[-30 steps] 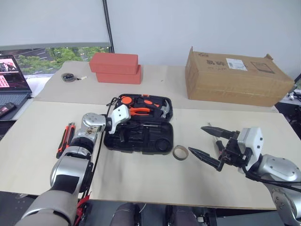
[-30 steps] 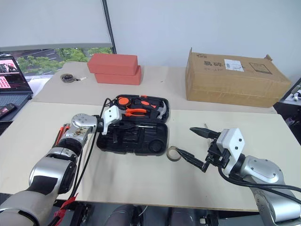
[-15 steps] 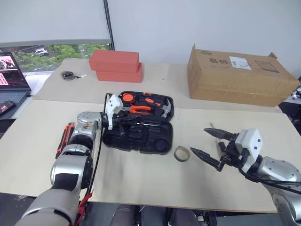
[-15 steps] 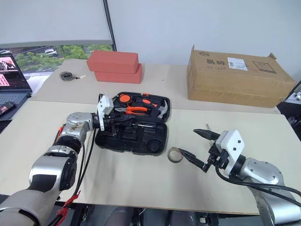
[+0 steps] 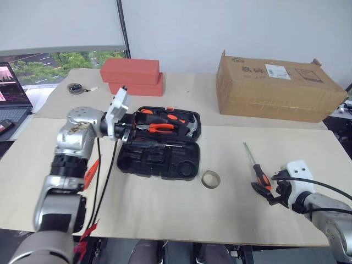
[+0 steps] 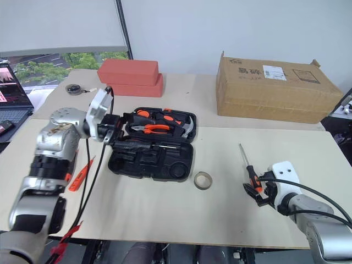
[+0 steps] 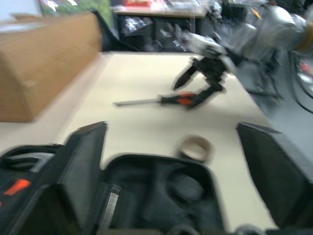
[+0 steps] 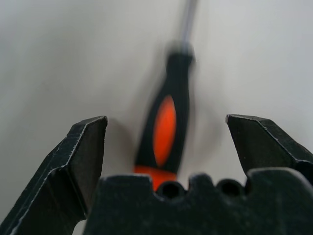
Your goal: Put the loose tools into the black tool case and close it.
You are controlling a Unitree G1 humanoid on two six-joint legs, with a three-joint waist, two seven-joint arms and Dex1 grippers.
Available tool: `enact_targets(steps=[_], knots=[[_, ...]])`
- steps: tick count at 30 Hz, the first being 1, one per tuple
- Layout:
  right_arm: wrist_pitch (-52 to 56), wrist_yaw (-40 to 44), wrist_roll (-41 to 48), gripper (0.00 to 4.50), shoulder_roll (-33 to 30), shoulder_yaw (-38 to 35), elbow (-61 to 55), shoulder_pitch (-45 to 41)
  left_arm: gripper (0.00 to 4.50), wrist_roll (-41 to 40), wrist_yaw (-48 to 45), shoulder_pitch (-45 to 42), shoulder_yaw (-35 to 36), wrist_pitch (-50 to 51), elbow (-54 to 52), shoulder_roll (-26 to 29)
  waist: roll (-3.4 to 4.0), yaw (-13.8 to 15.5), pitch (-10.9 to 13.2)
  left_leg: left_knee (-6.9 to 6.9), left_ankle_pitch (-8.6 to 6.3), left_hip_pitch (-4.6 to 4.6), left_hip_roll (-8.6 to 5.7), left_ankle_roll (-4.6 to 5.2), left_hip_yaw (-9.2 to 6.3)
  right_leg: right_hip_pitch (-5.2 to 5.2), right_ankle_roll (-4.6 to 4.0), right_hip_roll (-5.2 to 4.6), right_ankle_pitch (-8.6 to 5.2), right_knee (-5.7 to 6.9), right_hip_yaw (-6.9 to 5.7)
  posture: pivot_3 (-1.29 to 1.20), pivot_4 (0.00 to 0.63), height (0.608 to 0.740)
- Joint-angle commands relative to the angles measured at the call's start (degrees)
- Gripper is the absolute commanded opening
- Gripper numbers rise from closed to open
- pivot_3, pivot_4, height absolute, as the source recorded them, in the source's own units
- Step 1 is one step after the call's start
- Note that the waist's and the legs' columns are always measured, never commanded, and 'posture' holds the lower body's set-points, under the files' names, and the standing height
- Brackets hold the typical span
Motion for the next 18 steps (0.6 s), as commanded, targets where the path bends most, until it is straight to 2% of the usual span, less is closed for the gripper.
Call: enact_targets(steps=[1, 4, 9, 11, 18], knots=[[3.25, -1.75, -0.01, 4.24, 0.30, -1.68, -0.19, -0.98, 4.48, -4.17, -0.32, 0.58, -4.42, -1.24, -5.64, 4.39, 0.02, 0.12, 0.00, -0.01, 0.00, 0.01, 0.00, -0.01, 0.00, 0.00, -0.02, -0.01, -0.01, -0.02, 0.00, 0.00, 0.150, 0.712], [3.35, -2.03, 0.01, 3.50, 1.14, -1.96, -0.12, -1.75, 4.50, -5.09, -0.32, 0.87, -6.69, -2.70, -6.88, 6.67, 0.03, 0.38, 0.00, 0.00, 0.00, 0.10, -0.01, -0.02, -0.05, -0.03, -0.30, -0.01, -0.18, -0.09, 0.00, 0.00, 0.150, 0.712], [3.43, -2.09, -0.06, 1.73, 1.88, -1.44, -0.75, -2.63, 4.50, -4.09, -0.31, 1.17, -6.94, -4.82, -5.72, 6.94, 0.03, 0.49, 0.00, 0.01, -0.01, 0.02, -0.11, 0.02, -0.05, -0.03, -0.25, -0.03, -0.15, -0.14, 0.05, 0.00, 0.150, 0.712], [2.89, -2.34, -0.40, 1.03, 1.92, -1.41, -0.89, -3.33, 4.50, -3.74, -0.31, 1.80, -6.23, -4.45, -5.43, 7.07, 0.03, 0.45, 0.00, 0.00, -0.01, -0.04, -0.13, 0.06, -0.04, 0.00, 0.01, -0.01, 0.01, -0.12, 0.08, 0.00, 0.150, 0.712], [-6.72, 0.88, -4.78, 0.97, -1.90, 4.11, 1.53, -10.46, 4.50, -1.49, 3.92, 7.45, -0.98, -2.64, -5.70, 7.95, 0.10, -0.18, 0.02, -0.10, 0.28, -0.10, -0.02, 0.42, 0.06, -0.11, 0.02, 0.35, 0.00, -0.08, 0.27, 0.00, 0.150, 0.712]])
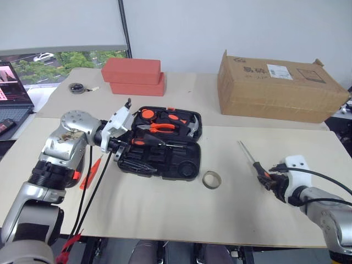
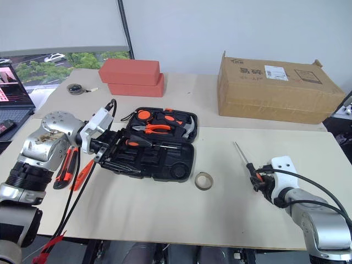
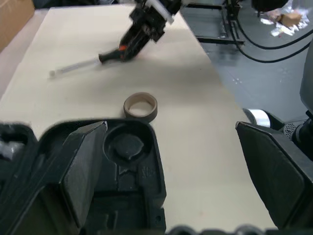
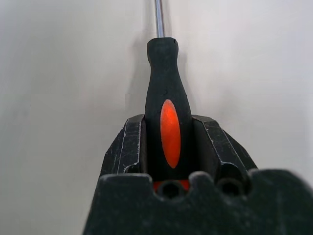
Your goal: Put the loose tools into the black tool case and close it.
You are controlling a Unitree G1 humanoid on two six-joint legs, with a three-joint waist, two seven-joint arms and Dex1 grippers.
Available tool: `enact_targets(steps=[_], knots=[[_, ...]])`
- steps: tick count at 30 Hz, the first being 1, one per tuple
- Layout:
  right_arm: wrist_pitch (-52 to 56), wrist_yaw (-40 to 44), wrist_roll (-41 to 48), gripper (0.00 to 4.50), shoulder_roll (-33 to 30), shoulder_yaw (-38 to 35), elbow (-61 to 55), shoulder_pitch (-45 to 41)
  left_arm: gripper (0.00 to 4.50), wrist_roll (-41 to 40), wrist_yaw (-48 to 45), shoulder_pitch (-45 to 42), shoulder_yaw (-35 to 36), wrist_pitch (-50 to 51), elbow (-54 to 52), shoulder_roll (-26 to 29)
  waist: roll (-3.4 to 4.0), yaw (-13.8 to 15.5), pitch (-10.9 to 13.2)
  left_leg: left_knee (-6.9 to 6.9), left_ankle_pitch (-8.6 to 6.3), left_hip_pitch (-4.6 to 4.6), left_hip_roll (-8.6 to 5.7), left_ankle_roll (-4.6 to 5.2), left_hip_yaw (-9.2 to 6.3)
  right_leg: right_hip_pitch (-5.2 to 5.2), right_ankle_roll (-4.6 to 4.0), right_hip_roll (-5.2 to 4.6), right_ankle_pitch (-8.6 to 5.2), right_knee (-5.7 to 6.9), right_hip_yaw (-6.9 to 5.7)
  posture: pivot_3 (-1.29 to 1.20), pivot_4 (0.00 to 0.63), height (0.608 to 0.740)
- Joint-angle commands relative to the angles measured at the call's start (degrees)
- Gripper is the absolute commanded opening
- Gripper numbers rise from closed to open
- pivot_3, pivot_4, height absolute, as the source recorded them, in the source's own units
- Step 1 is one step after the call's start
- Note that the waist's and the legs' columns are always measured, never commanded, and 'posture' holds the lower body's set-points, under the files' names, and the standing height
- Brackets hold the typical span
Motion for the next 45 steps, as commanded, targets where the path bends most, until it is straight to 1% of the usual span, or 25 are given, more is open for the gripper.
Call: enact_targets(steps=[1, 3, 5, 7, 9, 12, 15, 18, 19, 20, 22, 27, 29, 30, 32, 34, 36, 37, 40, 43, 45], knots=[[-7.47, 2.87, -1.98, 0.97, -2.06, 1.94, 0.49, -5.48, 4.50, 0.28, 3.48, 2.16, 4.60, 1.31, -1.47, 1.20, 0.03, -0.20, 0.03, 0.00, 0.00, 0.00, 0.01, -0.01, 0.01, -0.03, 0.00, 0.02, 0.00, 0.01, 0.04, 0.00, 0.150, 0.712], [-12.03, 6.79, -2.46, 0.97, -3.10, 4.97, 2.35, -9.36, 4.50, 0.15, 6.42, 4.30, 7.24, 2.53, -2.50, 1.81, 0.03, -0.27, 0.04, 0.00, -0.02, 0.01, 0.06, -0.13, 0.00, -0.05, 0.00, 0.10, 0.00, 0.02, 0.11, 0.00, 0.150, 0.712], [-16.96, 13.88, -2.53, 0.97, -3.12, 11.01, 5.52, -16.50, 4.50, -1.08, 10.22, 8.36, 11.89, 4.82, -4.73, 3.38, 0.06, -0.89, 0.08, -0.01, -0.04, 0.02, 0.10, -0.22, -0.01, -0.08, 0.00, 0.13, 0.00, 0.02, 0.17, 0.00, 0.150, 0.712], [-22.91, 19.30, -4.66, 0.97, -2.44, 16.72, 9.98, -22.38, 4.50, -1.78, 13.08, 12.28, 15.68, 6.67, -7.15, 4.77, 0.06, -1.45, 0.11, -0.03, -0.02, 0.08, 0.12, -0.21, -0.01, -0.13, 0.00, 0.22, 0.00, 0.03, 0.37, 0.00, 0.150, 0.712], [-28.38, 22.73, -6.76, 0.97, -2.04, 19.99, 13.89, -25.48, 4.50, -1.67, 14.82, 14.94, 17.68, 7.69, -9.29, 5.38, 0.02, -1.18, 0.14, -0.06, 0.02, 0.12, 0.11, -0.19, -0.10, -0.14, 0.00, 0.26, 0.00, 0.06, 0.44, 0.00, 0.150, 0.712], [-38.35, 30.47, -9.29, 0.97, 1.11, 25.83, 23.70, -32.70, 4.50, -2.45, 18.49, 20.99, 22.64, 9.73, -13.15, 6.41, 0.04, -0.70, 0.16, -0.10, 0.03, 0.10, 0.08, -0.22, -0.05, -0.16, -0.05, 0.27, -0.03, 0.03, 0.45, 0.00, 0.150, 0.712], [-49.38, 36.85, -13.75, 0.97, 4.16, 31.02, 35.72, -39.41, 4.50, -3.74, 21.04, 26.91, 27.24, 11.62, -17.51, 7.02, 0.04, -0.79, 0.19, -0.06, 0.12, 0.09, 0.00, -0.38, 0.08, -0.17, -0.04, 0.22, -0.02, 0.01, 0.59, 0.00, 0.150, 0.712], [-55.92, 39.64, -16.50, 0.97, 7.32, 33.30, 45.33, -44.30, 4.50, -4.82, 22.90, 30.57, 30.40, 13.17, -20.76, 7.09, 0.02, -0.59, 0.19, -0.05, 0.13, 0.08, -0.08, -0.53, 0.14, -0.15, -0.03, 0.21, -0.01, -0.01, 0.73, 0.00, 0.150, 0.712], [-56.84, 40.23, -16.85, 0.97, 8.63, 33.61, 48.08, -45.73, 4.50, -5.12, 23.54, 31.57, 31.38, 13.57, -21.54, 7.05, 0.02, -0.61, 0.19, -0.04, 0.11, 0.08, -0.08, -0.56, 0.14, -0.15, -0.03, 0.19, -0.01, -0.02, 0.74, 0.00, 0.150, 0.712], [-57.58, 40.73, -17.10, 0.97, 9.60, 33.67, 50.13, -46.72, 4.50, -5.37, 24.03, 32.25, 32.03, 13.87, -22.09, 7.03, 0.02, -0.61, 0.20, -0.04, -0.06, 0.10, -0.09, -0.87, 0.17, -0.17, -0.03, 0.20, -0.01, 0.00, 0.80, 0.00, 0.150, 0.712], [-59.90, 41.80, -18.34, 0.97, 11.50, 34.15, 54.47, -48.77, 4.50, -5.75, 24.61, 33.43, 32.98, 14.32, -22.93, 7.03, 0.02, -0.63, 0.19, -0.06, -0.03, 0.10, -0.09, -0.93, 0.19, -0.18, -0.03, 0.21, 0.00, 0.05, 0.84, 0.00, 0.150, 0.712], [-63.46, 43.98, -20.14, 0.97, 14.85, 34.26, 60.11, -51.73, 4.50, -6.04, 25.32, 34.44, 33.69, 14.39, -23.44, 7.03, 0.02, -0.90, 0.19, -0.08, 0.05, 0.18, -0.06, -1.10, 0.22, -0.19, -0.04, 0.28, 0.00, 0.18, 0.87, 0.00, 0.150, 0.712], [-64.07, 45.17, -20.39, 1.98, 15.39, 34.19, 60.75, -52.09, 4.50, -6.04, 25.35, 34.51, 33.68, 14.20, -23.22, 7.13, 0.02, -0.91, 0.20, -0.09, 0.08, 0.26, -0.04, -1.16, 0.23, -0.18, -0.05, 0.30, 0.00, 0.26, 0.90, 0.00, 0.150, 0.712], [-64.12, 45.56, -20.43, 2.20, 15.60, 34.03, 60.97, -52.22, 4.50, -6.00, 25.34, 34.33, 33.57, 14.17, -22.98, 7.18, 0.02, -0.90, 0.20, -0.09, 0.08, 0.30, -0.04, -1.18, 0.24, -0.17, -0.06, 0.30, -0.01, 0.30, 0.92, 0.00, 0.150, 0.712], [-64.58, 46.45, -20.50, 3.00, 15.83, 33.80, 61.23, -52.36, 4.50, -5.82, 25.29, 33.97, 33.28, 14.01, -22.53, 7.23, 0.02, -0.89, 0.20, -0.10, 0.09, 0.37, -0.04, -1.22, 0.27, -0.18, -0.09, 0.27, -0.02, 0.41, 0.96, 0.00, 0.150, 0.712], [-64.30, 46.20, -20.26, 3.61, 16.03, 33.12, 61.12, -52.40, 4.50, -5.59, 25.21, 33.50, 32.83, 13.85, -21.95, 7.20, 0.02, -0.90, 0.20, -0.10, 0.09, 0.41, -0.04, -1.24, 0.27, -0.18, -0.11, 0.24, -0.04, 0.47, 0.98, 0.00, 0.150, 0.712], [-63.92, 46.05, -19.89, 4.35, 16.02, 32.43, 60.73, -52.46, 4.50, -5.43, 25.11, 33.18, 32.52, 13.70, -21.53, 7.17, 0.02, -0.90, 0.20, -0.10, 0.09, 0.45, -0.03, -1.30, 0.27, -0.20, -0.15, 0.21, -0.06, 0.56, 1.00, 0.00, 0.150, 0.712], [-63.62, 45.39, -19.41, 4.46, 16.11, 31.62, 60.33, -52.51, 4.50, -5.36, 25.08, 32.98, 32.31, 13.64, -21.39, 7.10, 0.02, -0.89, 0.20, -0.10, 0.09, 0.45, -0.02, -1.34, 0.27, -0.22, -0.16, 0.21, -0.07, 0.59, 1.00, 0.00, 0.150, 0.712], [-60.35, 44.30, -16.96, 4.46, 17.27, 29.07, 58.41, -52.47, 4.50, -5.27, 24.88, 32.64, 32.01, 13.41, -20.83, 7.00, 0.02, -0.89, 0.20, -0.13, 0.11, 0.46, 0.00, -1.41, 0.27, -0.25, -0.22, 0.20, -0.10, 0.66, 1.00, 0.00, 0.150, 0.712], [-54.79, 42.12, -13.10, 4.46, 20.52, 25.81, 55.93, -51.81, 4.50, -4.66, 24.87, 32.32, 31.36, 12.68, -19.84, 6.68, 0.02, -0.93, 0.20, -0.16, 0.13, 0.45, 0.08, -1.47, 0.27, -0.28, -0.27, 0.18, -0.11, 0.68, 1.01, 0.00, 0.150, 0.712], [-52.18, 39.43, -11.26, 3.96, 23.30, 23.82, 55.29, -51.11, 4.50, -4.47, 24.96, 32.03, 31.00, 12.41, -19.34, 6.45, 0.02, -1.03, 0.19, -0.20, 0.16, 0.46, 0.13, -1.52, 0.27, -0.29, -0.32, 0.19, -0.13, 0.69, 1.01, 0.00, 0.150, 0.712]])
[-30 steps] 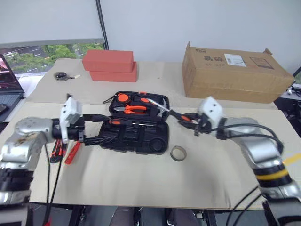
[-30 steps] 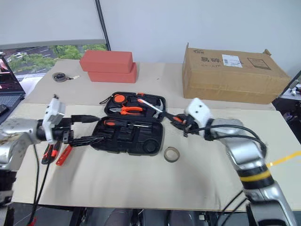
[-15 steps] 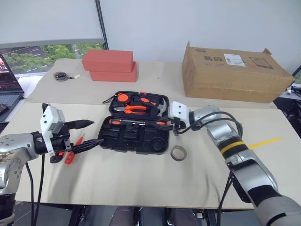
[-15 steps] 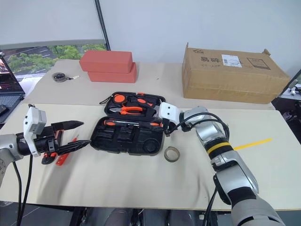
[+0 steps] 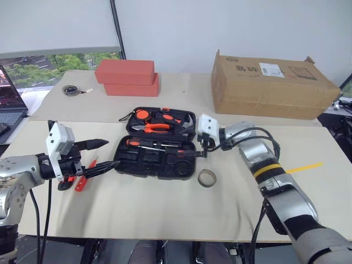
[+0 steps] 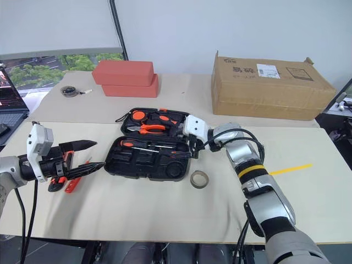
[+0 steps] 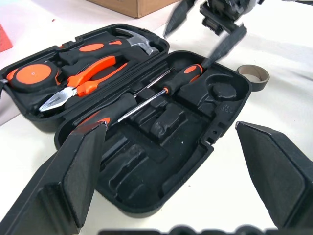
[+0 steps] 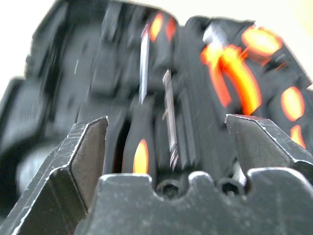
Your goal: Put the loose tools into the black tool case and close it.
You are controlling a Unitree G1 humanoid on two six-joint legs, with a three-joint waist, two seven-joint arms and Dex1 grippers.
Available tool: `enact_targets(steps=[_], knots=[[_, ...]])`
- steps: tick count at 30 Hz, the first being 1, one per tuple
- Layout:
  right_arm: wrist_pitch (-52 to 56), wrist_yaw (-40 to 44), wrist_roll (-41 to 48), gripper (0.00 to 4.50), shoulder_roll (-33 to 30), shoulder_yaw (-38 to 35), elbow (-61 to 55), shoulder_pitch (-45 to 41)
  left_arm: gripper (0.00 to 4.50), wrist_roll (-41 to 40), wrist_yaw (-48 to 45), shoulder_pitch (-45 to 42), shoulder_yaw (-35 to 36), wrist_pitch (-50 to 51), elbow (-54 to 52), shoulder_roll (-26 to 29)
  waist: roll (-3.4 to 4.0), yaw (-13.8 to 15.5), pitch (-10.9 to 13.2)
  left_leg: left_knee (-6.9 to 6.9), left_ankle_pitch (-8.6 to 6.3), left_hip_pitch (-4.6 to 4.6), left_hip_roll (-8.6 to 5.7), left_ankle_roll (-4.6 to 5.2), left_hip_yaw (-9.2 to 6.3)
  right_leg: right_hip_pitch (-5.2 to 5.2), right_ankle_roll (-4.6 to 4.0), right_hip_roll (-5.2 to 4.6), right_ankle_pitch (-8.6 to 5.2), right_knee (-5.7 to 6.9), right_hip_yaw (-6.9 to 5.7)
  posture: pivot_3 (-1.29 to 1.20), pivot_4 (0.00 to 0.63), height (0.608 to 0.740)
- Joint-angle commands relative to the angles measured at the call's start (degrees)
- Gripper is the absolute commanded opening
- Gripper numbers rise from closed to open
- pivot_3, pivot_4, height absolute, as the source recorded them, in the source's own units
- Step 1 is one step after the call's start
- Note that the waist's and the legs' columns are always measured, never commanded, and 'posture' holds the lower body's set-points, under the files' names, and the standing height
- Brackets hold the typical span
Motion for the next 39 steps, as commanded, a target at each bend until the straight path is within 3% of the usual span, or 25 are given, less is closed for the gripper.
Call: enact_targets(steps=[1, 8, 12, 17, 23, 31, 34, 39], knots=[[5.08, -4.54, 5.05, 3.75, 4.48, -4.61, -3.34, -0.25, 4.50, 0.27, 0.16, -1.46, -0.16, -1.31, 0.95, 0.10, 0.00, -0.14, 0.00, -0.03, 0.02, 0.00, 0.02, -0.03, 0.00, -0.02, -0.02, 0.01, 0.00, 0.01, 0.00, 0.00, 0.150, 0.712], [2.57, -7.57, 3.63, 1.39, 10.27, -3.65, 2.20, 1.91, 4.50, 0.82, -0.27, -2.08, -0.56, -1.89, 2.22, 0.24, -0.01, -0.04, 0.00, -0.27, 0.14, 0.02, 0.00, -0.22, 0.02, -0.10, -0.13, 0.23, -0.07, 0.04, -0.03, 0.00, 0.150, 0.712], [0.26, -7.46, -2.12, 0.01, 9.94, 0.69, 7.95, 1.66, 4.50, 0.83, -0.22, -2.31, -0.59, -1.95, 2.32, 0.39, -0.01, -0.01, 0.00, -0.27, 0.14, 0.03, -0.03, -0.22, 0.06, -0.10, -0.14, 0.21, -0.08, 0.04, -0.02, 0.00, 0.150, 0.712], [3.08, -10.08, -9.73, 0.01, 8.69, 5.58, 13.09, 0.41, 4.50, 0.81, -0.05, -2.00, -0.28, -2.01, 2.10, 0.55, -0.03, -0.19, -0.02, -0.30, 0.14, 0.11, -0.03, -0.23, 0.09, -0.09, -0.14, 0.21, -0.08, 0.08, 0.03, 0.00, 0.150, 0.712], [4.99, -9.88, -13.29, 0.01, 7.71, 9.00, 11.11, 1.36, 4.50, 0.67, 1.29, -1.09, 0.34, -1.38, 1.93, 0.05, -0.05, 0.13, -0.05, -0.43, -0.07, 0.68, 0.04, 0.08, 0.03, 0.11, -0.49, -0.03, -0.31, 0.08, 0.00, 0.00, 0.150, 0.712], [1.76, -5.50, 0.87, 0.01, 10.12, -2.35, 1.52, 0.69, 4.50, 3.88, 11.05, 1.90, 3.73, -2.39, 4.40, -3.22, -0.07, 0.01, -0.03, -0.58, -0.04, 0.72, 0.07, 0.01, -0.01, 0.10, -0.44, -0.10, -0.27, 0.08, 0.07, 0.00, 0.150, 0.712], [5.71, -0.23, 6.60, 0.78, 8.41, -4.81, -5.57, 2.63, 4.50, 3.82, 15.54, 4.52, 6.33, -1.80, 2.19, -5.34, -0.08, -0.08, -0.01, -0.65, 0.31, 0.27, 0.06, -0.55, 0.00, -0.13, -0.45, -0.05, -0.20, 0.14, 0.08, 0.00, 0.150, 0.712], [11.75, 4.08, 12.62, 2.48, 2.88, -6.91, -19.19, 7.41, 4.50, 5.71, 25.79, 10.42, 8.79, 0.55, -3.47, -10.22, -0.10, 0.02, -0.02, -0.78, 0.22, 0.14, 0.05, -0.45, -0.01, -0.19, -0.83, -0.03, -0.08, 0.06, 0.04, 0.00, 0.150, 0.712]])
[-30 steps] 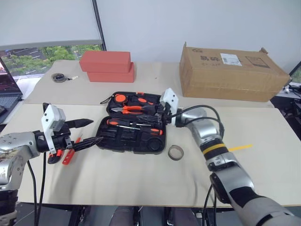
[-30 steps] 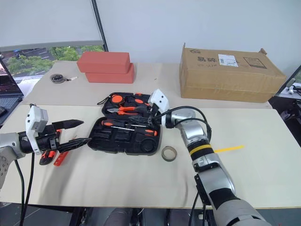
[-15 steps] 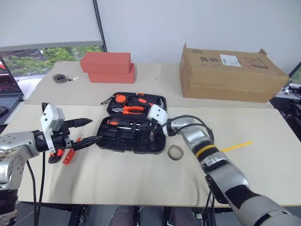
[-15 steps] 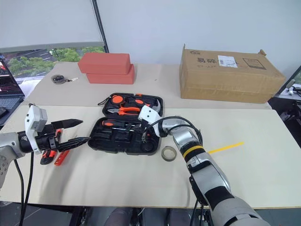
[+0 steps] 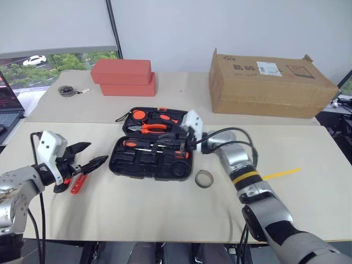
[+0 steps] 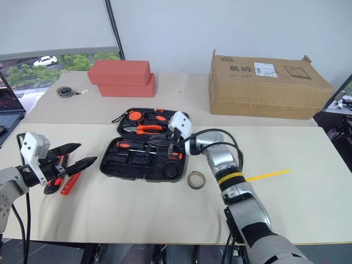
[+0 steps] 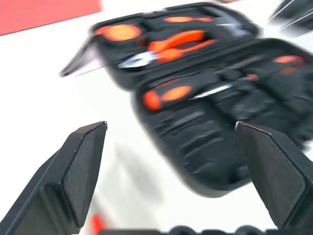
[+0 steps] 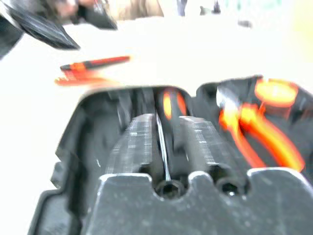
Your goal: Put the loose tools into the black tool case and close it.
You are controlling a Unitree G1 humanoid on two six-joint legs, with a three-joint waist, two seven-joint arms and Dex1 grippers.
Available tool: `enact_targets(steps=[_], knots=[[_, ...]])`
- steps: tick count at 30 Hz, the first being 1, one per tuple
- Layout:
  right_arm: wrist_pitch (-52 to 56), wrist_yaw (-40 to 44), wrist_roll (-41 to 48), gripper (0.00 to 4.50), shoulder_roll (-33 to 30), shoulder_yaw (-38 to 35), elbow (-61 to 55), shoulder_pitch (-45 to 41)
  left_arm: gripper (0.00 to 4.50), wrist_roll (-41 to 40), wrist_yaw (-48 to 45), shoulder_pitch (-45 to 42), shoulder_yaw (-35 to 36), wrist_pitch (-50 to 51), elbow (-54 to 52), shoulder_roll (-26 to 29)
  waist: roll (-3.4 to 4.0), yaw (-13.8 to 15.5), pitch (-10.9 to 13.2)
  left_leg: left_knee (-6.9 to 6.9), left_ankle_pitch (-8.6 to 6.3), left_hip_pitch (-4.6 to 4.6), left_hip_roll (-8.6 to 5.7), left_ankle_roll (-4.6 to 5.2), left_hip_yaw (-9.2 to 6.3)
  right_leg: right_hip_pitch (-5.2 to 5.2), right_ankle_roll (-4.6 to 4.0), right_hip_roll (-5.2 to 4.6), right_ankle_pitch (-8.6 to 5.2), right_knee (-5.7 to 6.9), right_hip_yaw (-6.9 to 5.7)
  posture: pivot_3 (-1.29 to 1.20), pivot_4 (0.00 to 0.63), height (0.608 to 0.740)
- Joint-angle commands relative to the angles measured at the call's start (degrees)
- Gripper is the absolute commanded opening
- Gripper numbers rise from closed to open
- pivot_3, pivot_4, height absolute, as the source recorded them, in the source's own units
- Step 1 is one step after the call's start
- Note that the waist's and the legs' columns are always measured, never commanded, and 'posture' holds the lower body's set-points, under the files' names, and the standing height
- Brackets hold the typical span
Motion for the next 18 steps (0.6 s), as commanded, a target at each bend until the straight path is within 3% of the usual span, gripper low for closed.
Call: enact_targets(steps=[1, 6, 18], knots=[[5.06, 3.59, 6.38, 2.83, -3.63, -2.32, -11.68, 3.18, 4.50, 1.49, 6.97, 4.49, 2.24, 1.93, -6.07, -2.59, 0.00, 0.05, 0.00, 0.00, -0.05, 0.00, 0.00, 0.05, 0.00, 0.01, 0.01, -0.02, -0.02, 0.00, 0.00, 0.00, 0.150, 0.712], [7.53, 5.93, 7.77, 4.48, -9.19, -2.01, -18.02, 5.75, 4.50, 4.16, 14.38, 7.05, 0.49, 5.64, -8.61, -5.06, -0.07, 0.19, 0.04, 0.00, -0.38, -0.03, -0.03, 0.52, 0.01, -0.04, 0.31, -0.04, -0.19, -0.07, -0.08, 0.00, 0.150, 0.712], [6.19, 9.47, 9.97, 4.48, -13.94, -2.52, -21.16, 8.11, 4.50, 4.61, 19.48, 8.25, -1.07, 14.23, -8.55, -6.14, -0.11, 0.41, 0.05, 0.00, -0.31, -0.12, 0.03, 0.41, -0.08, -0.29, 0.29, -0.04, -0.19, -0.01, -0.09, 0.00, 0.150, 0.712]])
